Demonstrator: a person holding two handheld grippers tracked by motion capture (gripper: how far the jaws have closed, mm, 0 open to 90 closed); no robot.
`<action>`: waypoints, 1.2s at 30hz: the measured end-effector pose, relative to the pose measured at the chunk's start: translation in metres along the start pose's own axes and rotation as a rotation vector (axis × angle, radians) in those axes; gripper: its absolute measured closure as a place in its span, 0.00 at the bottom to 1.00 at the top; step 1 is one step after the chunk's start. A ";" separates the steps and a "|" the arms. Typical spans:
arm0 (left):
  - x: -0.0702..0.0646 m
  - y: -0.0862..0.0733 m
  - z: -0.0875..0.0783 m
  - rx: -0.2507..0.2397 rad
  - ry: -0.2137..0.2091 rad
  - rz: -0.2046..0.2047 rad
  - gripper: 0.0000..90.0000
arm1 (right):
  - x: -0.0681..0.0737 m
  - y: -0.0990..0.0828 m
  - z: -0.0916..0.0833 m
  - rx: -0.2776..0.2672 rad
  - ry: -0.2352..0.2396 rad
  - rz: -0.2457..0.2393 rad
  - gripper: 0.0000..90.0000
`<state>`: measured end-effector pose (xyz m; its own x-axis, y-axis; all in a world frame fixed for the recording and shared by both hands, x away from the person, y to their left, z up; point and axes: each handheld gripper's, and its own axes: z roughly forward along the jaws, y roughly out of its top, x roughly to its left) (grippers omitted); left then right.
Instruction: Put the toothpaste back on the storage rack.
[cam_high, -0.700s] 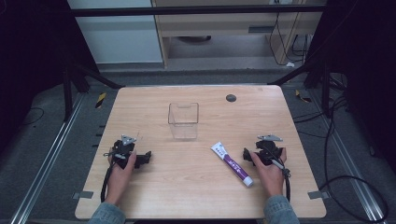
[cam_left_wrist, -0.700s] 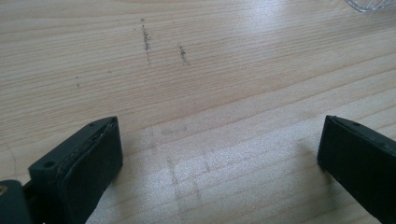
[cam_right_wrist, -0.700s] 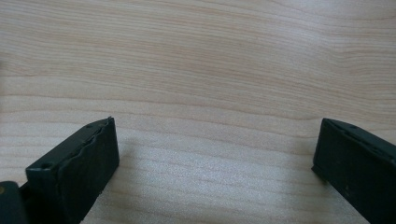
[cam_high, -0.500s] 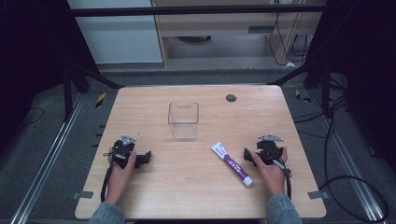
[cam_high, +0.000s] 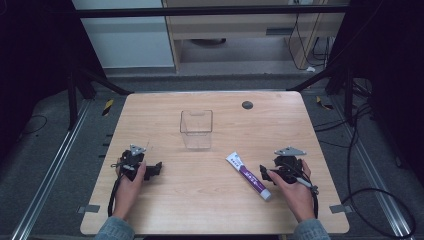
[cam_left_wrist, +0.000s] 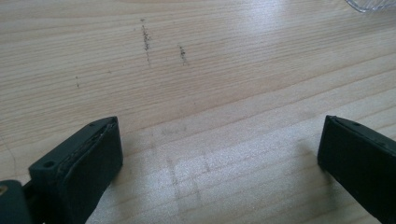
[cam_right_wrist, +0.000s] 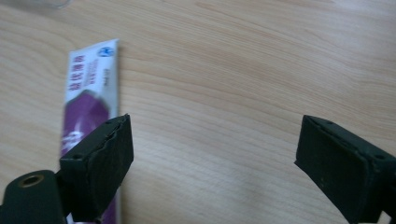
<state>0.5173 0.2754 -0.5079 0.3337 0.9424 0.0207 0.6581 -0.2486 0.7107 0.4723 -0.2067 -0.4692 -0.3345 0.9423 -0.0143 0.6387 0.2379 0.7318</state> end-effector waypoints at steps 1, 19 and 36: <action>0.000 0.000 0.000 0.000 0.000 0.000 0.00 | 0.003 0.001 -0.003 0.004 0.008 -0.007 0.14; 0.000 0.000 0.000 0.000 0.000 0.000 0.00 | 0.040 0.024 -0.011 0.083 0.090 -0.158 0.34; 0.000 0.000 0.000 0.000 0.000 0.000 0.00 | 0.061 0.044 0.004 0.150 0.147 -0.184 0.45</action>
<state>0.5171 0.2754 -0.5079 0.3334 0.9426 0.0209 0.6584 -0.2486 0.7104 0.4827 -0.1374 -0.4411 -0.5445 0.8382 -0.0311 0.6496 0.4449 0.6165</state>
